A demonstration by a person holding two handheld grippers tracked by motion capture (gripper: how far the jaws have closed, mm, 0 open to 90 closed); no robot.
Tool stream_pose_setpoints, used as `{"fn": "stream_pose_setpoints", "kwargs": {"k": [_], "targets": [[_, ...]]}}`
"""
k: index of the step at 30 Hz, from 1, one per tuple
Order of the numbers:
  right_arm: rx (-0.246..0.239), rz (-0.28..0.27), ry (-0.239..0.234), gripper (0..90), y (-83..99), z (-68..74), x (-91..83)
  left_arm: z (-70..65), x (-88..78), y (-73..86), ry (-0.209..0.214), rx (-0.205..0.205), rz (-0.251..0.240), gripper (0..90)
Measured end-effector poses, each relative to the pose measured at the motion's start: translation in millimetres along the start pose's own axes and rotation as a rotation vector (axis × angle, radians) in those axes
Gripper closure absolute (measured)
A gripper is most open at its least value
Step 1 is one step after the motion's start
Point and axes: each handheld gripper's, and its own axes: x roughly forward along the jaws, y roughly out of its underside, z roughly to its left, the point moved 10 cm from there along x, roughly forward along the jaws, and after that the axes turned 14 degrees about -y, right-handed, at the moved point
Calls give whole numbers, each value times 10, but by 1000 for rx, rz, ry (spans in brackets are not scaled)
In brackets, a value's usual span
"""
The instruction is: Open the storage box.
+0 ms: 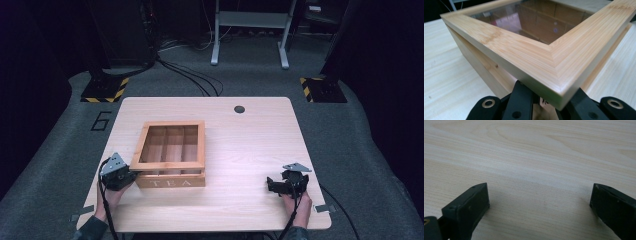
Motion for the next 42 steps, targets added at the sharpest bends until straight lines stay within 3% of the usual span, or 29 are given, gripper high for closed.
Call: {"fn": "stream_pose_setpoints", "kwargs": {"k": [5, 14, 20, 31, 32, 36, 38, 40, 42], "targets": [[0, -1, -1, 19, -1, 0, 0, -7, -59, 50, 10, -23, -5, 869], [0, 0, -1, 19, 0, 1, -1, -18, -129, 61, 29, -9, 15, 866], [0, -1, -1, 19, 0, 0, -1, -16, -193, 55, 27, -21, 25, 859], [-1, -1, -1, 19, -1, 0, 0, 63, -442, 160, 19, -46, 16, 819], [0, 1, -1, 19, 0, 1, -1, 48, -444, 219, 20, -40, 46, 799], [0, -1, -1, 18, 0, 1, -1, 41, -446, 362, 18, -42, 66, 770], [0, 1, -1, 19, 1, 0, -1, 89, -456, 500, 6, -87, 89, 725], [-1, -1, -1, 19, -1, 0, 0, 123, -454, 606, 8, -117, 116, 634], [0, 0, -1, 19, 0, 0, -1, 161, -449, 713, -18, -98, 158, 531]]}}
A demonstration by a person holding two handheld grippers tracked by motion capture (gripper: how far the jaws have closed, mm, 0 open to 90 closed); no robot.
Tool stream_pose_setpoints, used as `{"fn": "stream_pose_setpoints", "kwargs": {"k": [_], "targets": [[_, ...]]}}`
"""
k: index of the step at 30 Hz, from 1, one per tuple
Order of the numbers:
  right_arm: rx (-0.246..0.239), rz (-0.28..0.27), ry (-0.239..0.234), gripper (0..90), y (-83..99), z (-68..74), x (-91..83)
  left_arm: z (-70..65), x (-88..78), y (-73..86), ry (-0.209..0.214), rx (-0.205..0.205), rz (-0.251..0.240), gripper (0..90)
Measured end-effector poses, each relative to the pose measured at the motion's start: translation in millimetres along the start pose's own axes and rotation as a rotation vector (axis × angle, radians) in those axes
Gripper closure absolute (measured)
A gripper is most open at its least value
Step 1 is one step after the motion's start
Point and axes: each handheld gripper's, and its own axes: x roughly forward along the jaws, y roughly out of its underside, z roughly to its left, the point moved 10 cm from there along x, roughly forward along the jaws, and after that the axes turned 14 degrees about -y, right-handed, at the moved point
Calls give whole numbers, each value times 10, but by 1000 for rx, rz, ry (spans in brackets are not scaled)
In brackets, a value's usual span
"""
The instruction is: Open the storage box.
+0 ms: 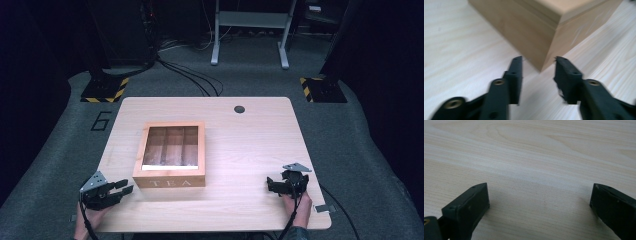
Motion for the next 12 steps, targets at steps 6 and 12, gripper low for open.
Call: {"fn": "stream_pose_setpoints", "kwargs": {"k": [6, 12], "targets": [[0, -1, -1, 19, -1, 0, 0, 95, 92, 153, -57, 10, 75, 227], [4, 0, 1, 19, 2, 4, 0, 164, 151, 194, -99, 6, 118, 140]]}}
